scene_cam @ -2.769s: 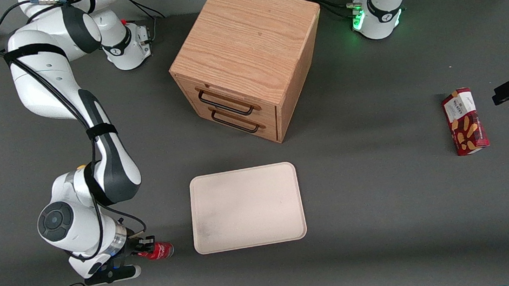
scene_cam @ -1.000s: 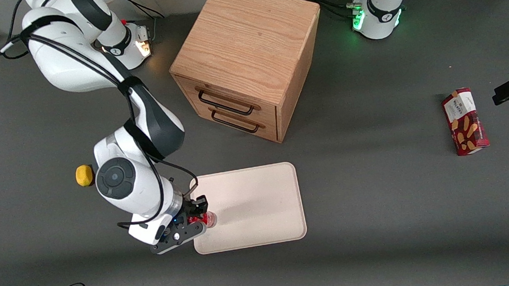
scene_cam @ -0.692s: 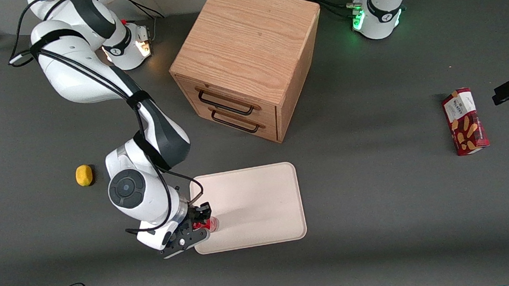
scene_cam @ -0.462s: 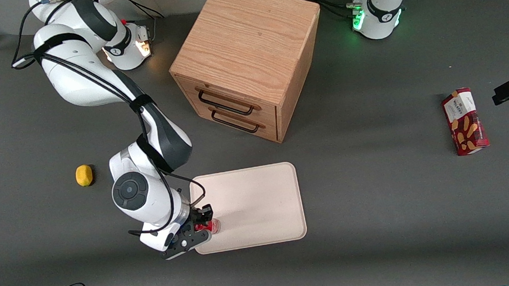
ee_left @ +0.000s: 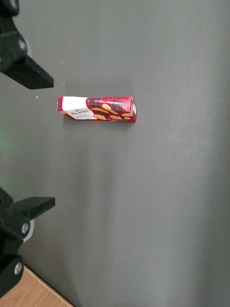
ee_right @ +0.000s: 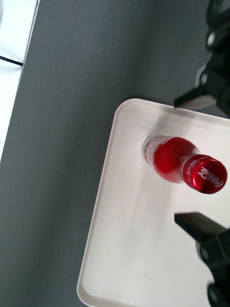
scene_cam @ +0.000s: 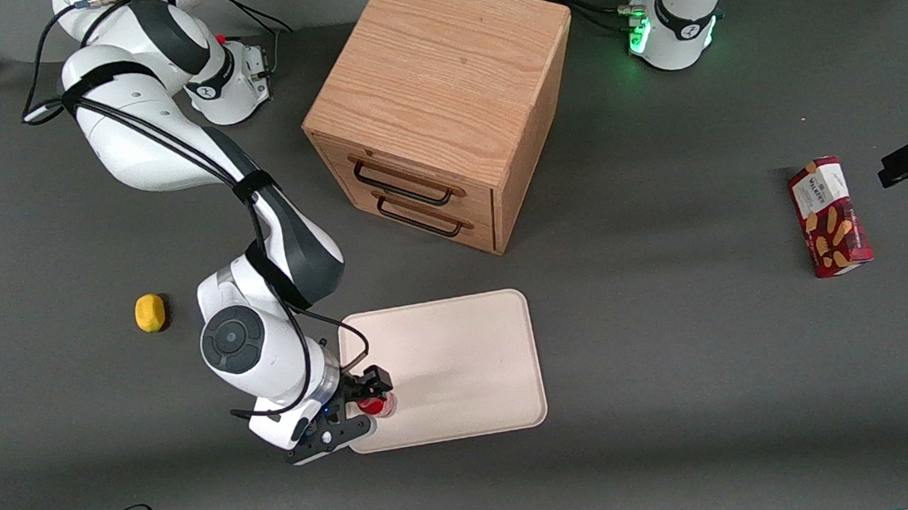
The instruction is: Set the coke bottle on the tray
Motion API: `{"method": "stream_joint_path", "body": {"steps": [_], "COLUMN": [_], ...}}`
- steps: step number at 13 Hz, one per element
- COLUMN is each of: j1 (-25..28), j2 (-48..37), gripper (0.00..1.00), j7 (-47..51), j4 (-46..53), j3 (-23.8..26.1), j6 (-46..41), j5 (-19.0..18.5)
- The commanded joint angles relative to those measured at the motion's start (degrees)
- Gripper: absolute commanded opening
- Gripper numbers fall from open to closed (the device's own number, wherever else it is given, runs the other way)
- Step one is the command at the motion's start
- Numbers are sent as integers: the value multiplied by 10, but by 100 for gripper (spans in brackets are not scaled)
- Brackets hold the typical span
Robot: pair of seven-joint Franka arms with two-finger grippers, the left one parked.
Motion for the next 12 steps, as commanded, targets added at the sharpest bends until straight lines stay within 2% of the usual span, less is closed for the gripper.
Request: {"method": "stream_joint_path", "body": {"steps": [1,3,4,5,7,8,10,12], "j1": [-8,-36,-52,-66,-65,-64,-64,-64], "j2": [-55,-126,-177,-233,-357,-412,-517,-588], "gripper": [100,100,100,100,100,100,100,100], "j7": [20,20,20,19,14,12,14,8], "j4": [-27,-82,-125,-181,-306,-364,-473,-542], "j3": [4,3,1,-16,-104,-129,-151,-180], "j6": [-30,-80,-95,-102,-98,-97,-98,-101], "j5": [-8,0,18,48,140,160,161,160]}}
